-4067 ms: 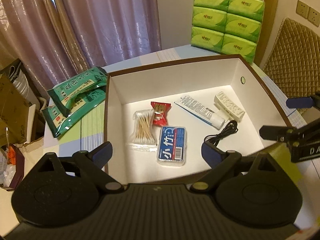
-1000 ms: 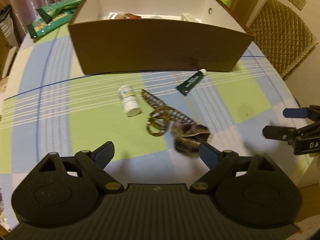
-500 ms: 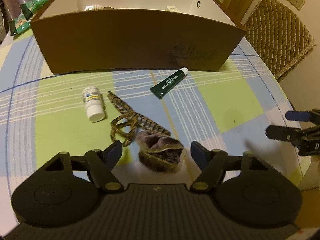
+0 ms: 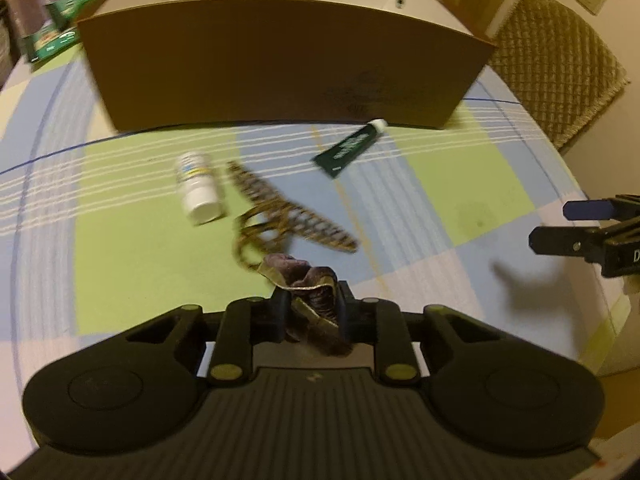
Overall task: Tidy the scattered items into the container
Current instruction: 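Grasp the brown fabric scrunchie with the left gripper, then grasp the leopard-print hair clip with the right gripper while the left gripper holds the scrunchie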
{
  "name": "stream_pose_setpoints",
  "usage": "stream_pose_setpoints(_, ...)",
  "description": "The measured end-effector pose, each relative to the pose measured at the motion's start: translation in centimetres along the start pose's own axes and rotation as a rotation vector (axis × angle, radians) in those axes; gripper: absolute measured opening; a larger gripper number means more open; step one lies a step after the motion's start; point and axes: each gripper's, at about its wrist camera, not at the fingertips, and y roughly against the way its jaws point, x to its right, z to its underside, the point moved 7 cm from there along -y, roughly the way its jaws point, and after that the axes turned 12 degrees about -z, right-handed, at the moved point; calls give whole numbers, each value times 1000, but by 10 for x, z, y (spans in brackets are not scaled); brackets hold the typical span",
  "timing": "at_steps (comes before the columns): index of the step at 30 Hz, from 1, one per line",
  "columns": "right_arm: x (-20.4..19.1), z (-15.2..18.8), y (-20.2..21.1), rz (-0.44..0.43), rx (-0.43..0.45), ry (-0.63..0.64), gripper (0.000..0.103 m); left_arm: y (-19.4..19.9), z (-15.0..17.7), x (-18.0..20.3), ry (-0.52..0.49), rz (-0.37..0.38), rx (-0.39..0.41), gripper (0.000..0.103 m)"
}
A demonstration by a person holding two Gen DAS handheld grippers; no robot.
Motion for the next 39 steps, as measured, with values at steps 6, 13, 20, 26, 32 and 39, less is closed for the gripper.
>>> stream_pose_setpoints(6, -30, -6, -23, -64, -24, 76, 101, 5, 11, -47, 88, -79, -8, 19)
stream_pose_setpoints(13, -80, -12, -57, -159, -58, 188, 101, 1, 8, -95, 182, -133, -5, 19)
stream_pose_setpoints(20, -115, -14, -86, -205, -84, 284, 101, -3, 8, -110, 191, -132, -9, 20)
stream_pose_setpoints(26, -132, -23, -111, -233, -74, 331, 87, -6, 8, -111, 175, -118, -16, 20)
stream_pose_setpoints(32, -142, -30, -133, -238, -87, 365, 70, -10, 5, -113, 157, -111, -25, 21)
stream_pose_setpoints(39, -155, -32, -145, -258, -83, 408, 55, -11, 5, -114, 150, -99, -28, 21)
